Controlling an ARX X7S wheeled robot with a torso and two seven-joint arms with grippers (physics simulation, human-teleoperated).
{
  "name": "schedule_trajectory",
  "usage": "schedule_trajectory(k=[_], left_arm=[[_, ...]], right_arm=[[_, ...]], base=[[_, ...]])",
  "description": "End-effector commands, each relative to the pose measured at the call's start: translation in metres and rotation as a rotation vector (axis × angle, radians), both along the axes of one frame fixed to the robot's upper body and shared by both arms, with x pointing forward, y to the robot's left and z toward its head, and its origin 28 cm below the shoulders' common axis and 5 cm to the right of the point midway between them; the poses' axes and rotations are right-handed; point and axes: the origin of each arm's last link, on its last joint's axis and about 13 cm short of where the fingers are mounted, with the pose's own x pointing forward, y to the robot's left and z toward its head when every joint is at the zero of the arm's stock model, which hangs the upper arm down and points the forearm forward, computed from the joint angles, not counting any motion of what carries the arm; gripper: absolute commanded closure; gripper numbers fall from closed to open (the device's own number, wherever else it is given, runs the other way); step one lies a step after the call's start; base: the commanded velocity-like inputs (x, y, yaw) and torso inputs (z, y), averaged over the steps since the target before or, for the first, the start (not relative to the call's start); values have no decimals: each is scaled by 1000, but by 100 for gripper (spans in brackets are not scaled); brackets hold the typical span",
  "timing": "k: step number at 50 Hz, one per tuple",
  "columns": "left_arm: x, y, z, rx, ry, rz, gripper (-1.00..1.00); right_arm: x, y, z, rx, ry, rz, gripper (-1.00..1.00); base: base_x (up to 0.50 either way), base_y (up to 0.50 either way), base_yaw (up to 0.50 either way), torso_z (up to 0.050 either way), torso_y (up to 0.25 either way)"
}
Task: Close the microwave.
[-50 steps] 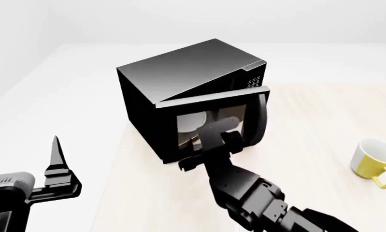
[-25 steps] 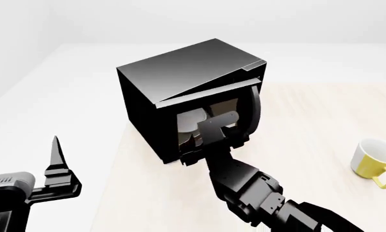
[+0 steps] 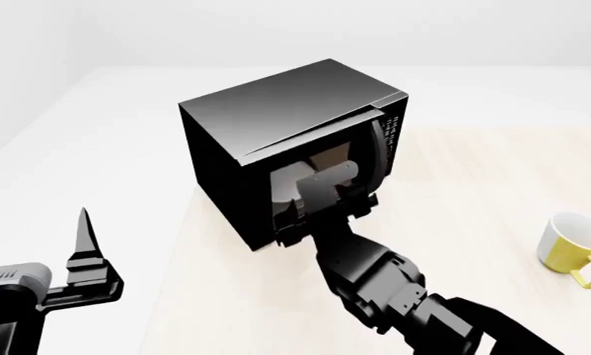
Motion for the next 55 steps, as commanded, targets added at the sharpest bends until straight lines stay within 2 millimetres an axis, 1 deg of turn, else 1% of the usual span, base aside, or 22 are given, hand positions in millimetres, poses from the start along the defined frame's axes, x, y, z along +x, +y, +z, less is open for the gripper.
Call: schedule_trajectory(k=[1,15,18,28,32,37,42,46,49,50,52,53,55], left_arm=[[0,0,1,-1,0,1,-100],[1,0,1,-2,0,1,-100],[0,0,1,-2,0,1,-100],[0,0,1,-1,1,0,-100],[0,0,1,1,3,-1,-100],[1,-1,-2,3,7,-5,-100],[2,-2,-1,5,9,-7,-100],[2,-3,-2,5,10,-8,-100],[2,-3,-3,5,11,-11,-100],[2,-3,-3,6,12,-12,-100],[3,-4,-3,6,12,-13,-100],[3,-4,-4,6,13,-13,-100],[3,-4,-4,8,15,-15,-100]], right_arm=[[15,-2,11,-58,-63,-8,-100],[25,0,15,-122,-80,22,-100],[26,0,14,-132,-80,30,-100],[25,-3,12,-141,-93,31,-100],[20,-10,12,-122,-110,7,-100],[6,-19,16,-76,-128,-14,-100],[-4,-23,23,-41,-141,-19,-100],[-17,-27,27,-18,-156,-17,-100],[-33,-32,31,31,-172,-17,-100],[-41,-34,32,35,-182,-16,-100],[-47,-35,32,41,-186,-14,-100],[-54,-37,35,57,-195,-10,-100],[-61,-39,37,74,-207,-8,-100]], base=[[0,0,0,0,0],[10,2,3,0,1],[29,7,14,0,0],[32,10,18,-4,0],[27,10,15,-3,0],[6,3,5,0,0],[0,0,0,0,0],[0,0,0,0,0],[0,0,0,0,0],[0,0,0,0,0],[0,0,0,0,0],[0,0,0,0,0],[0,0,0,0,0]])
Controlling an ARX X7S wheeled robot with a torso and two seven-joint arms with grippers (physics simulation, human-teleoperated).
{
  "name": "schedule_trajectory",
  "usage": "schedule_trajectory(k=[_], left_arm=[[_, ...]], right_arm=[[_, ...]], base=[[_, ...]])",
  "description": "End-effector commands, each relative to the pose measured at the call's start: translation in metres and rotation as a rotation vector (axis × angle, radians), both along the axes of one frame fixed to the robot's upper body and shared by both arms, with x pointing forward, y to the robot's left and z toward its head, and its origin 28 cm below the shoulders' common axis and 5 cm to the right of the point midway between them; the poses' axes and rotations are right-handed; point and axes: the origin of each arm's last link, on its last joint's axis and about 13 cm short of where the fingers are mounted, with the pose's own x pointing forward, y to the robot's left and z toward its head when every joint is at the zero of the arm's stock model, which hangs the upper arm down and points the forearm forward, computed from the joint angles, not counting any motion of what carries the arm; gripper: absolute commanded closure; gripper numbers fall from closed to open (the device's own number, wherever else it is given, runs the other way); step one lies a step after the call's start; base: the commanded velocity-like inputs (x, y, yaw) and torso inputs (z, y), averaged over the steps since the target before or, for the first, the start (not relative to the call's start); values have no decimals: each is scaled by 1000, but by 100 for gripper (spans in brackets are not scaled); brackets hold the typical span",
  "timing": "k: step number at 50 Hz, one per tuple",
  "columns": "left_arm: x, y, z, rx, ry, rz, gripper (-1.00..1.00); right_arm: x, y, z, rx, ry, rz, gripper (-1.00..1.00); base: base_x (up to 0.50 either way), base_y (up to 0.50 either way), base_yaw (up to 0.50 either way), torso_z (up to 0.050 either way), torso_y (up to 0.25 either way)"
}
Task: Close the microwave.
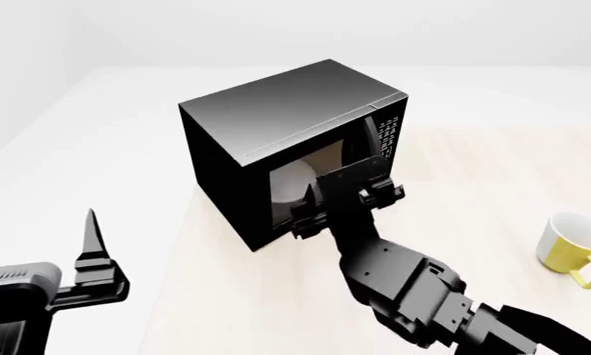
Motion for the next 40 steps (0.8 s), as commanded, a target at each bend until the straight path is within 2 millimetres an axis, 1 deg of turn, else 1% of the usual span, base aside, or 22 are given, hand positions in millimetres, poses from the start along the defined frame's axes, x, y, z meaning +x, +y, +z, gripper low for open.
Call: schedule_trajectory(k=[1,2,4,5,7,8,9,13,14,16,18,22,24,27,31,33,34,36,40], left_arm=[[1,-2,-2,3,5,-8,-100],[1,-2,-2,4,4,-10,-100],[1,-2,-1,5,4,-10,-100],[0,-2,-1,5,3,-10,-100],[0,-2,-1,5,3,-9,-100],[0,-2,-1,5,2,-10,-100],[0,-3,-1,5,1,-10,-100],[0,-3,-1,6,1,-13,-100],[0,-4,-1,7,0,-17,-100],[0,-4,-1,8,-1,-18,-100],[-1,-4,-1,8,-1,-18,-100],[-1,-4,0,9,-1,-19,-100],[-1,-5,0,9,-1,-21,-100],[-1,-5,-1,10,-3,-23,-100],[-1,-6,-1,11,-6,-28,-100],[0,-6,-1,12,-8,-32,-100],[0,-6,-1,12,-8,-32,-100],[0,-7,-1,13,-9,-35,-100],[-1,-8,-1,14,-9,-38,-100]], right_arm=[[-43,-15,17,75,-54,14,-100],[-51,-17,22,91,-73,18,-100],[-59,-19,28,113,-93,20,-100],[-66,-21,32,127,-109,21,-100],[-74,-24,36,144,-123,23,-100],[-82,-27,38,144,-141,18,-100],[-85,-28,39,166,-140,21,-100],[-101,-33,38,165,-168,15,-100],[-111,-37,42,182,-189,0,-100],[-116,-39,43,185,-199,-6,-100],[-127,-41,45,195,-215,-1,-100],[-142,-46,49,204,-246,-13,-100],[-143,-47,47,217,-240,-6,-100],[-151,-53,46,232,-243,-20,-100],[-157,-57,48,248,-258,-33,-100],[-164,-59,53,265,-277,-34,-100],[-164,-60,53,265,-277,-34,-100],[-174,-62,60,271,-310,-42,-100],[-183,-66,65,280,-334,-43,-100]], base=[[0,0,0,0,0],[0,0,0,0,0],[0,0,0,0,0],[0,0,0,0,0],[0,0,0,0,0],[0,0,0,0,0],[0,0,0,0,0],[0,0,0,0,0],[0,0,0,0,0],[0,0,0,0,0],[0,0,0,0,0],[0,0,0,0,0],[0,0,0,0,0],[0,0,0,0,0],[0,0,0,0,0],[0,0,0,0,0],[0,0,0,0,0],[0,0,0,0,0],[0,0,0,0,0]])
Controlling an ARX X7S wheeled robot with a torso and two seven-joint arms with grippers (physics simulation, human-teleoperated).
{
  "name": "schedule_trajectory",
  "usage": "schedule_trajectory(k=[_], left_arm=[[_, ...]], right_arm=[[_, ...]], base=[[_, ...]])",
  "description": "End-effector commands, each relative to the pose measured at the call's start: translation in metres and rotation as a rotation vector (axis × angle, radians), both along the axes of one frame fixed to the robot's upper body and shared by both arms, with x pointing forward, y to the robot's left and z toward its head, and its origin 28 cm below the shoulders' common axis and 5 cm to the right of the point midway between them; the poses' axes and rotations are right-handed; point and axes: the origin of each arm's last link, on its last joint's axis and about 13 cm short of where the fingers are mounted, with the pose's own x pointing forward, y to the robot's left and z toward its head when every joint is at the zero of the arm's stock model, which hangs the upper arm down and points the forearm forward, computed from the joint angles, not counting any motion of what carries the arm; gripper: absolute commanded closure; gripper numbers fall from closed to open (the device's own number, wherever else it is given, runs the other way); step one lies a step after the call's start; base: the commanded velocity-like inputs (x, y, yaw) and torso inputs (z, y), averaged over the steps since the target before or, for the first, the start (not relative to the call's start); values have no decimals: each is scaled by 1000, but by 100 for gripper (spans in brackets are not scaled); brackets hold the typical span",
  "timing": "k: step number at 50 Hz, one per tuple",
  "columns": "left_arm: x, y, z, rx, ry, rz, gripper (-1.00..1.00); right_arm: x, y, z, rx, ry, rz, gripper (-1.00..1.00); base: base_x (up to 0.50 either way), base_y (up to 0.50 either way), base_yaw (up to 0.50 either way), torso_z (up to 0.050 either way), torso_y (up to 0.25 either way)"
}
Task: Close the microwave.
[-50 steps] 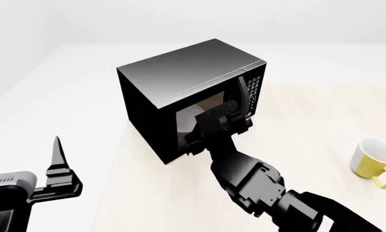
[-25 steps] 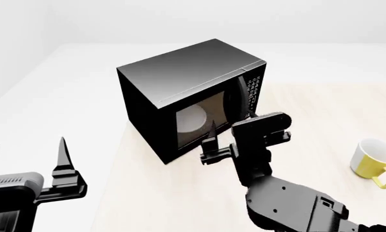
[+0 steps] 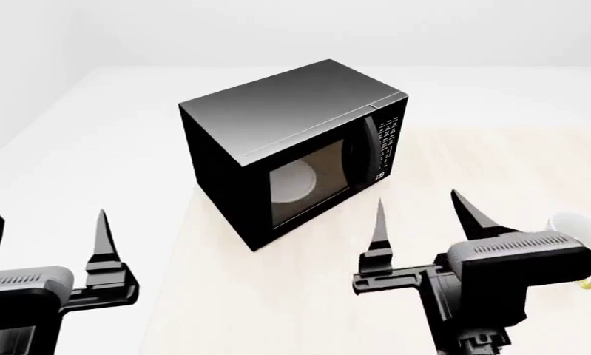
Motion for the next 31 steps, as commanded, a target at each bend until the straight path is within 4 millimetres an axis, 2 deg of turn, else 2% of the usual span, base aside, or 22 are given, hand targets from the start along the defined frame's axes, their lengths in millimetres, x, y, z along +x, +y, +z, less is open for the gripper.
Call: schedule_trajectory(k=[1,31], left_arm=[[0,-2,0,3,-3,-10,-100],[-5,-10,2,18,-39,-67,-100]], right_arm=[[-31,-11,16,44,-68,-19,-100],[-50,-32,47,81,-167,-114,-100]], base=[[0,0,0,0,0],[0,0,0,0,0]])
